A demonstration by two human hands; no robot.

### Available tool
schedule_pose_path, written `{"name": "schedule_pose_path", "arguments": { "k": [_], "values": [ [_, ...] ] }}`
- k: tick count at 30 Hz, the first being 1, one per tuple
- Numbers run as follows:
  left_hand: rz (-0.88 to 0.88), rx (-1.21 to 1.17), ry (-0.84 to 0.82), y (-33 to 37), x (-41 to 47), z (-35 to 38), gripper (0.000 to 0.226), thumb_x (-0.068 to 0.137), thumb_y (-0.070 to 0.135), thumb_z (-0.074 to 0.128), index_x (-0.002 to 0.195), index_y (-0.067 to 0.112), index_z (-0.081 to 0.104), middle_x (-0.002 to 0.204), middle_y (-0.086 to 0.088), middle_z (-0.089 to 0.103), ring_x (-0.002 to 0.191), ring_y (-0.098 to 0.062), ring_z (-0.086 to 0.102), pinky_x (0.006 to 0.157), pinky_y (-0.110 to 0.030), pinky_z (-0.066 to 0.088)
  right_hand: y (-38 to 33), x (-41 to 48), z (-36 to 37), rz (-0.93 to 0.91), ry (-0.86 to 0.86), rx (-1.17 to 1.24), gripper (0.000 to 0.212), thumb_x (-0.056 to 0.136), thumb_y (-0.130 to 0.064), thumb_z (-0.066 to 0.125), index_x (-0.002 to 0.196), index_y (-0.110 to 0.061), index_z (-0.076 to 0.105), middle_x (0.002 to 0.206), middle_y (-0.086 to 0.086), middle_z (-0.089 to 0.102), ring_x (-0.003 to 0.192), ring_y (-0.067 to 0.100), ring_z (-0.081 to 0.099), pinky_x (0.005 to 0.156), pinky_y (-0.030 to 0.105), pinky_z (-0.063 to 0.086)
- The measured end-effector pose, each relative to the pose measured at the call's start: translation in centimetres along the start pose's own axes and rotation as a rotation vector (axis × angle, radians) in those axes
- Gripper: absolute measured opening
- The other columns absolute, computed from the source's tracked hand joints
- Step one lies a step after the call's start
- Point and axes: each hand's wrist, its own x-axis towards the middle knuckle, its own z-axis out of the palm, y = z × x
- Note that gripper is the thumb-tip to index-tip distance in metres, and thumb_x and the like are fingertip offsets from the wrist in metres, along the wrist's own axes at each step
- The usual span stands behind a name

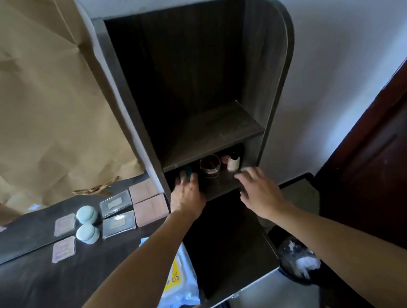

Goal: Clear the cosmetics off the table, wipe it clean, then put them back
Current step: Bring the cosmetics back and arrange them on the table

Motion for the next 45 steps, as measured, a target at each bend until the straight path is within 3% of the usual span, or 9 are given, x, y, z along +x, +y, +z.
{"name": "schedule_pose_path", "arguments": {
  "k": [5,10,15,18,21,24,30,36,45],
  "values": [
    [-0.118,-0.212,-0.058,0.2,5.9,1.0,0.062,0.088,0.011,0.057,0.144,0.011,0.032,0.144,-0.019,0.039,0.132,-0.034,0.038,0.109,-0.033,0.028,0.0,6.8,-0.2,0.040,-0.024,-0.121,0.064,0.079,-0.020,0.068,0.135,-0.021,0.038,0.142,0.010,0.033,0.123,0.034,0.040,0.087,0.040,0.051],
    [-0.144,-0.267,-0.020,-1.2,7.3,4.3,0.066,0.091,0.009,0.053,0.149,0.010,0.022,0.154,-0.014,0.024,0.143,-0.028,0.020,0.116,-0.028,0.008,0.7,10.1,2.4,0.100,-0.113,-0.066,0.049,0.082,-0.012,0.064,0.126,-0.018,0.043,0.131,0.013,0.042,0.109,0.031,0.054,0.081,0.039,0.052],
    [-0.143,-0.298,-0.051,-1.5,7.2,4.5,0.052,0.095,0.005,0.045,0.145,0.003,0.031,0.146,-0.020,0.038,0.134,-0.033,0.037,0.106,-0.029,0.025,1.9,10.1,4.7,0.047,0.057,-0.043,0.050,0.073,-0.005,0.071,0.120,-0.012,0.055,0.119,0.018,0.052,0.096,0.036,0.060,0.072,0.041,0.056],
    [-0.153,-0.268,-0.085,-1.2,6.1,4.3,0.072,0.090,0.012,0.056,0.150,0.016,0.017,0.139,-0.021,0.045,0.123,-0.036,0.047,0.099,-0.034,0.036,2.3,10.1,5.3,-0.020,0.128,-0.018,0.058,0.074,-0.012,0.070,0.128,-0.013,0.050,0.118,0.017,0.057,0.108,0.040,0.052,0.077,0.044,0.055],
    [-0.178,-0.125,-0.096,-0.9,4.9,4.8,0.080,0.087,0.027,0.064,0.149,0.019,0.014,0.139,-0.019,0.040,0.115,-0.035,0.053,0.090,-0.040,0.044,2.3,9.9,5.6,0.004,0.053,0.061,0.063,0.073,-0.022,0.072,0.129,-0.019,0.045,0.111,0.010,0.062,0.107,0.035,0.052,0.077,0.042,0.053],
    [-0.223,-0.102,-0.056,-0.1,3.8,5.1,0.077,0.084,0.028,0.068,0.144,0.018,0.021,0.135,-0.017,0.038,0.107,-0.036,0.056,0.081,-0.040,0.048,2.2,9.6,6.3,0.134,-0.056,0.141,0.050,0.078,-0.024,0.068,0.124,-0.019,0.051,0.105,0.011,0.064,0.099,0.033,0.059,0.077,0.037,0.049],
    [-0.183,-0.114,0.039,1.1,-0.9,6.2,0.069,0.076,0.021,0.070,0.135,0.013,0.034,0.125,-0.016,0.038,0.112,-0.035,0.045,0.091,-0.040,0.042,2.1,7.4,4.5,0.223,-0.184,0.299,0.034,0.077,-0.022,0.068,0.110,-0.016,0.063,0.101,0.014,0.068,0.097,0.035,0.063,0.078,0.034,0.048],
    [-0.227,-0.186,0.094,1.8,-9.3,6.8,0.065,0.071,0.020,0.071,0.129,0.013,0.042,0.118,-0.013,0.041,0.109,-0.035,0.044,0.087,-0.042,0.043,2.1,0.5,3.9,0.064,-0.268,0.424,0.017,0.070,-0.019,0.070,0.084,-0.016,0.061,0.091,0.006,0.061,0.085,0.029,0.063,0.068,0.027,0.041],
    [-0.499,-0.130,0.212,-3.7,-22.5,3.1,0.057,0.070,0.021,0.069,0.122,0.017,0.047,0.111,-0.006,0.042,0.105,-0.028,0.045,0.073,-0.040,0.048,-7.1,-4.5,3.3,-0.121,-0.346,0.502,0.016,0.081,-0.032,0.060,0.081,-0.021,0.048,0.072,0.000,0.061,0.071,0.026,0.062,0.060,0.028,0.044]
  ]
}}
